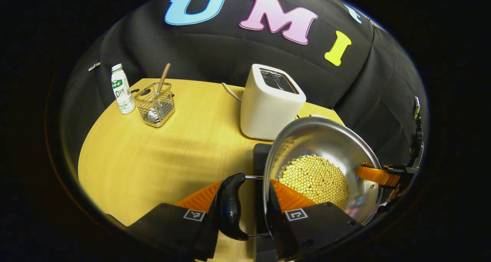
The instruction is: First push the handle of the pot to place it horizontally, then grasp the pot with both hands and set it on the induction cooktop.
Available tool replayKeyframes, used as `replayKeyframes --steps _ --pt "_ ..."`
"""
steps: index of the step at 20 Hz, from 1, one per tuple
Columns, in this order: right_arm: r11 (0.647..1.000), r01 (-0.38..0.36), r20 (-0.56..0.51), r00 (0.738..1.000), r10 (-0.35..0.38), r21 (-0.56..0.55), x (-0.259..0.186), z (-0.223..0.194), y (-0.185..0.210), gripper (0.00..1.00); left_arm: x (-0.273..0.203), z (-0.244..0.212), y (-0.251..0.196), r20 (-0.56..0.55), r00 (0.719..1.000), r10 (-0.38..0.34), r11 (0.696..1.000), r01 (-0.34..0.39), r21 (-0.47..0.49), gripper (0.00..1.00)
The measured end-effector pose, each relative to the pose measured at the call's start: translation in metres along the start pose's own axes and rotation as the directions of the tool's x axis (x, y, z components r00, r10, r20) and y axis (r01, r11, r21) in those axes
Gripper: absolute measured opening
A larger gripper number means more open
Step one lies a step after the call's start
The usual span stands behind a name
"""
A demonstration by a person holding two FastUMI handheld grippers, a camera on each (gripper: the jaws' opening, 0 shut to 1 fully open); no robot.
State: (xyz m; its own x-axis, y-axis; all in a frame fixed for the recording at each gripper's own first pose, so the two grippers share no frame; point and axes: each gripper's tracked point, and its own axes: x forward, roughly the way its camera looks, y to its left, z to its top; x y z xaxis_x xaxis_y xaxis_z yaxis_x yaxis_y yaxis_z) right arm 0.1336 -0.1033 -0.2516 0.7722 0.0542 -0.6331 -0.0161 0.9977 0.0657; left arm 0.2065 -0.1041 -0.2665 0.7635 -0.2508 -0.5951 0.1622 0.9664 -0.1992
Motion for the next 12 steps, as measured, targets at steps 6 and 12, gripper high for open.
replayKeyframes --steps 6,12 --pt "1.000 0.013 -0.009 1.000 -0.013 0.022 0.008 -0.003 -0.022 0.59 0.020 -0.002 -0.019 -0.010 1.000 -0.013 1.000 0.013 0.015 0.60" --pt "1.000 0.013 -0.026 1.000 -0.013 0.022 0.022 -0.008 -0.026 0.59 0.030 -0.007 -0.016 -0.009 1.000 -0.009 1.000 0.010 0.014 0.61"
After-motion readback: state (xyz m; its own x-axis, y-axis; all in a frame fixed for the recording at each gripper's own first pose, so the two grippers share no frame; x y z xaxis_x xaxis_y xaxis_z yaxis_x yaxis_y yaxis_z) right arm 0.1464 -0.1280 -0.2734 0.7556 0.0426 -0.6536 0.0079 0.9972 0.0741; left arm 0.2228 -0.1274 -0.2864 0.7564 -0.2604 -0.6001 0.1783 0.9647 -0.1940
